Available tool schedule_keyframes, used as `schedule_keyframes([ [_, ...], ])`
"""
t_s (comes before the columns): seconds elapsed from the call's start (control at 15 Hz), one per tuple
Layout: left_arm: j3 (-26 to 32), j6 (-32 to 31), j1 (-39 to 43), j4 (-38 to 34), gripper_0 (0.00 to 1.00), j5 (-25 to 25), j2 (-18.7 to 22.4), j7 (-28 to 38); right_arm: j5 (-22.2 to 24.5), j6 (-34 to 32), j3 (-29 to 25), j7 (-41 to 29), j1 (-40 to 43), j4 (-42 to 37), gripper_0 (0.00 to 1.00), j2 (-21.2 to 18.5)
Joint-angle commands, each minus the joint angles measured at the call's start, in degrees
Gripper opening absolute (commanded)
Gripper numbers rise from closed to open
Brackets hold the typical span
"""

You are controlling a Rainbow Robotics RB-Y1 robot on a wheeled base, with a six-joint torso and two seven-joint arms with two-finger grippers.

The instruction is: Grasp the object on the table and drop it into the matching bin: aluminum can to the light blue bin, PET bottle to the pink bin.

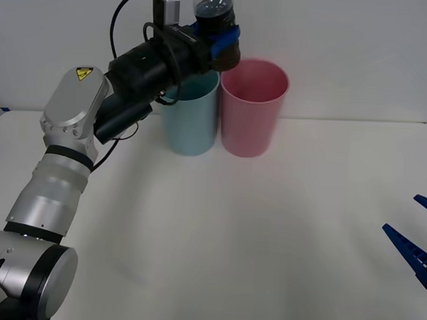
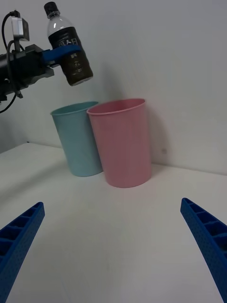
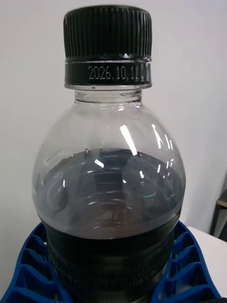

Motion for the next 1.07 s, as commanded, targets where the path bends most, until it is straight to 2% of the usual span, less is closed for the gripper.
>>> schedule_keyframes([
  [0.07, 0.0, 3.5, -5.0, 7.0, 0.0, -3.2, -3.5, -4.2, 0.0, 0.0, 0.0, 0.0, 0.0, 0.0, 1.0, 0.0],
  [0.4, -0.8, 10.7, -12.6, 18.4, 0.0, -4.9, -7.4, -10.6, 0.0, 0.0, 0.0, 0.0, 0.0, 0.0, 1.0, 0.0],
  [0.73, -9.8, 18.0, -13.2, 18.8, 0.01, 2.0, -7.4, -10.7, 0.0, 0.0, 0.0, 0.0, 0.0, 0.0, 1.0, 0.0],
  [0.93, -10.8, 18.7, -13.3, 18.7, 0.02, 2.9, -7.4, -10.7, 0.0, 0.0, 0.0, 0.0, 0.0, 0.0, 1.0, 0.0],
  [1.0, -10.8, 18.7, -13.3, 18.7, 0.05, 2.9, -7.4, -10.6, 0.0, 0.0, 0.0, 0.0, 0.0, 0.0, 1.0, 0.0],
  [1.07, -10.8, 18.7, -13.3, 18.7, 0.14, 2.9, -7.4, -10.6, 0.0, 0.0, 0.0, 0.0, 0.0, 0.0, 1.0, 0.0],
])
